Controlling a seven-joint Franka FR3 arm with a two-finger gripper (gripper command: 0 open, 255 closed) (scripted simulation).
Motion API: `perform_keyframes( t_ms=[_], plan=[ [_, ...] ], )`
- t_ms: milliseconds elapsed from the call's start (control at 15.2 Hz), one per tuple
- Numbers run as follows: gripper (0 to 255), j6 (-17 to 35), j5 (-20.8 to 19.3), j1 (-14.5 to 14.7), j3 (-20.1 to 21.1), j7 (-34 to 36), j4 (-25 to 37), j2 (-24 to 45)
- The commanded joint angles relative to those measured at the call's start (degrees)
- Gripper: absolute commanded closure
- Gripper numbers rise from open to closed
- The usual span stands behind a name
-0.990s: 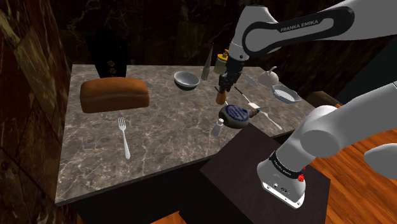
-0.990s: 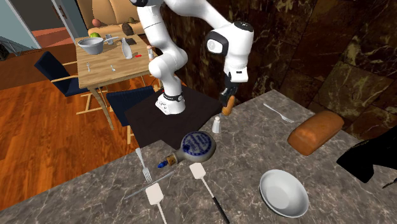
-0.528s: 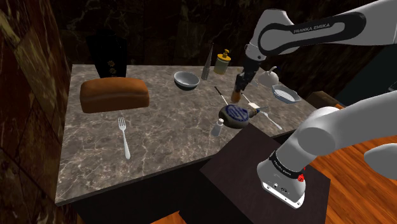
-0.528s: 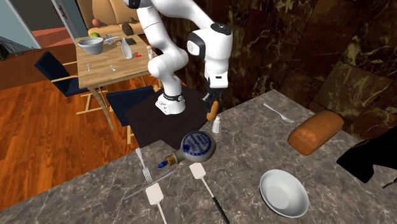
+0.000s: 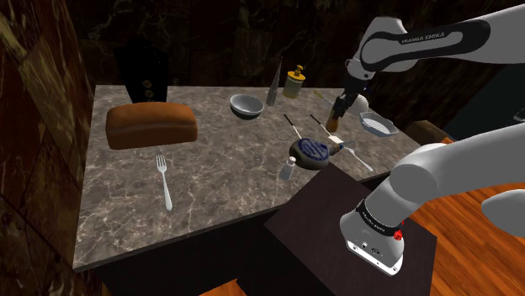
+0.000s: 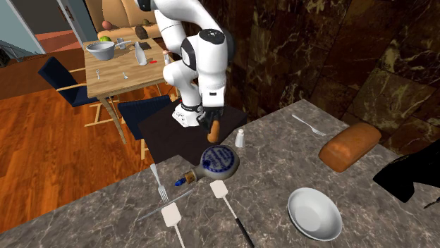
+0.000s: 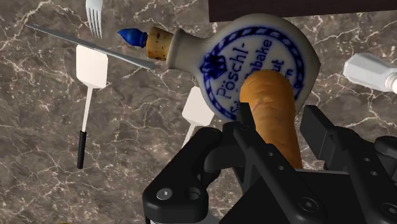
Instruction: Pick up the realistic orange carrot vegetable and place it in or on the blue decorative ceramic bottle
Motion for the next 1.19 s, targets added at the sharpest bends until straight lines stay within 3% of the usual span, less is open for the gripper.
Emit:
perform_keyframes(
  t_ms=[0, 990, 1122],
  plan=[
    [255, 1.21, -0.72, -0.66, -1.22, -1.36, -0.38, 0.72],
    [255, 15.62, -1.39, -0.38, -3.58, -1.54, -6.72, 8.85],
    [255, 15.62, -1.39, -0.38, -3.58, -1.54, -6.72, 8.84]
  ],
)
